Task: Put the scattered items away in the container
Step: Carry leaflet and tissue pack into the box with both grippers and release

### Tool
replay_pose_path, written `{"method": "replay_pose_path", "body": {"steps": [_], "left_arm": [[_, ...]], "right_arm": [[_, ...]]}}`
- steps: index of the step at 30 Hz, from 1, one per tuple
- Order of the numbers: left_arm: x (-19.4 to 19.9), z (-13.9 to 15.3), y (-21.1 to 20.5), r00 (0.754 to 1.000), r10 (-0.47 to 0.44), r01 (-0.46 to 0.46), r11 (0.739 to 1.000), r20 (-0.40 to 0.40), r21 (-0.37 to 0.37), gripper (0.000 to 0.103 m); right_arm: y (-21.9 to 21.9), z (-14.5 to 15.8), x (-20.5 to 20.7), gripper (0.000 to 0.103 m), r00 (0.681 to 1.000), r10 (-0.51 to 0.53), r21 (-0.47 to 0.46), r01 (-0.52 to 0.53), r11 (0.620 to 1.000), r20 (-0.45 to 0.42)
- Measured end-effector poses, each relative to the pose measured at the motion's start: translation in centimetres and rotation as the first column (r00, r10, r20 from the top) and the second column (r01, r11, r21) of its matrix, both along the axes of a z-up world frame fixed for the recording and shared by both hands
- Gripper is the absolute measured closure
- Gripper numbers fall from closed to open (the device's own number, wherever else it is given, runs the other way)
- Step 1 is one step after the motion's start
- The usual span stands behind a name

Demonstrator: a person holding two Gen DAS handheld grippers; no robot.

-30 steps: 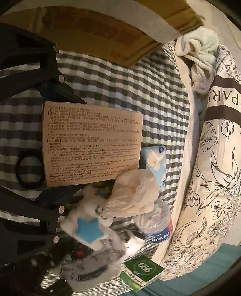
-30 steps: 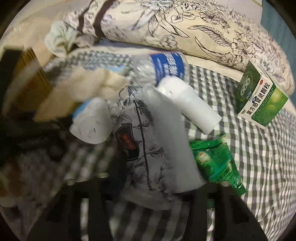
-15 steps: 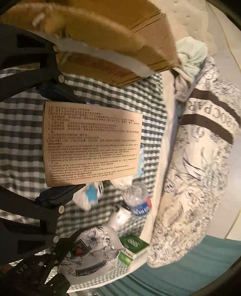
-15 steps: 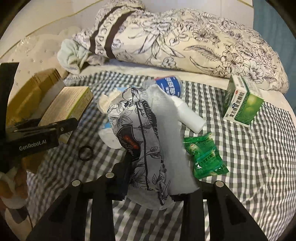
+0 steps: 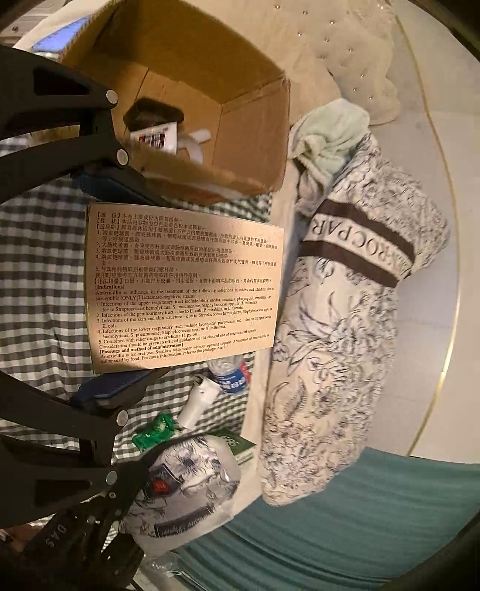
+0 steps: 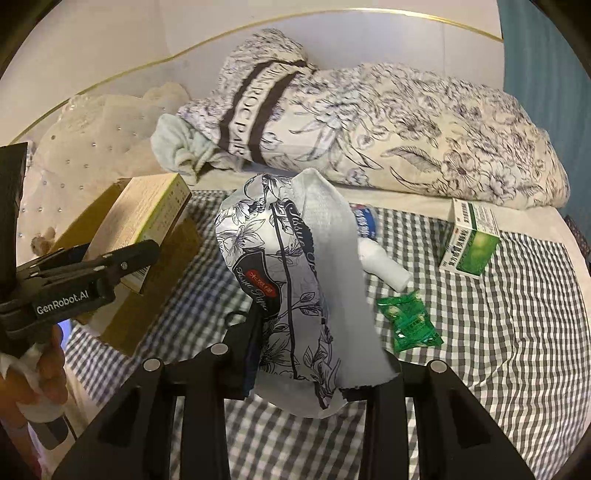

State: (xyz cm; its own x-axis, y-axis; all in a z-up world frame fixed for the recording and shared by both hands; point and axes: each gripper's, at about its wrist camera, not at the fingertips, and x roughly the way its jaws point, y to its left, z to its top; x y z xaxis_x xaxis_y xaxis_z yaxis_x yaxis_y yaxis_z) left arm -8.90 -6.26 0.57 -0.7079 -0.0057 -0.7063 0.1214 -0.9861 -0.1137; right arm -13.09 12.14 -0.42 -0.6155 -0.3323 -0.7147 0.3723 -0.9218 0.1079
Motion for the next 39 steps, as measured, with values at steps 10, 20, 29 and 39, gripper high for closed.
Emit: {"method": "replay_pose_path", "body": {"steps": [10,20,29,39], "left_arm": [[3.5,3.5,-6.0,0.994,0.092,-0.091,0.996,-0.062,0.022,0.025],[5.4,4.6,-14.9,0.968,0.240,-0.238,0.971,-0.078,0.035,0.025],[4.7,1.0,-20.2,0.953,0.304,-0.304,0.952,-0.009,0.044,0.025],[4.2,-1.3,-22.9,0.948,0.319,-0.316,0.944,-0.011,0.096,0.000]], "right_arm": [[-5.7,3.4,1.3,0.071,0.993,0.111,-0.031,-0.112,0.993,-0.044],[-17.7,6.0,0.2,0.070,0.955,0.285,-0.079,-0.291,0.954,-0.078],[-24.7,1.8,-2.5,0.070,0.940,0.341,-0.056,-0.340,0.939,0.010],[-24.4,-0.3,-6.0,0.018,0.985,0.175,-0.101,-0.173,0.980,0.007]]}}
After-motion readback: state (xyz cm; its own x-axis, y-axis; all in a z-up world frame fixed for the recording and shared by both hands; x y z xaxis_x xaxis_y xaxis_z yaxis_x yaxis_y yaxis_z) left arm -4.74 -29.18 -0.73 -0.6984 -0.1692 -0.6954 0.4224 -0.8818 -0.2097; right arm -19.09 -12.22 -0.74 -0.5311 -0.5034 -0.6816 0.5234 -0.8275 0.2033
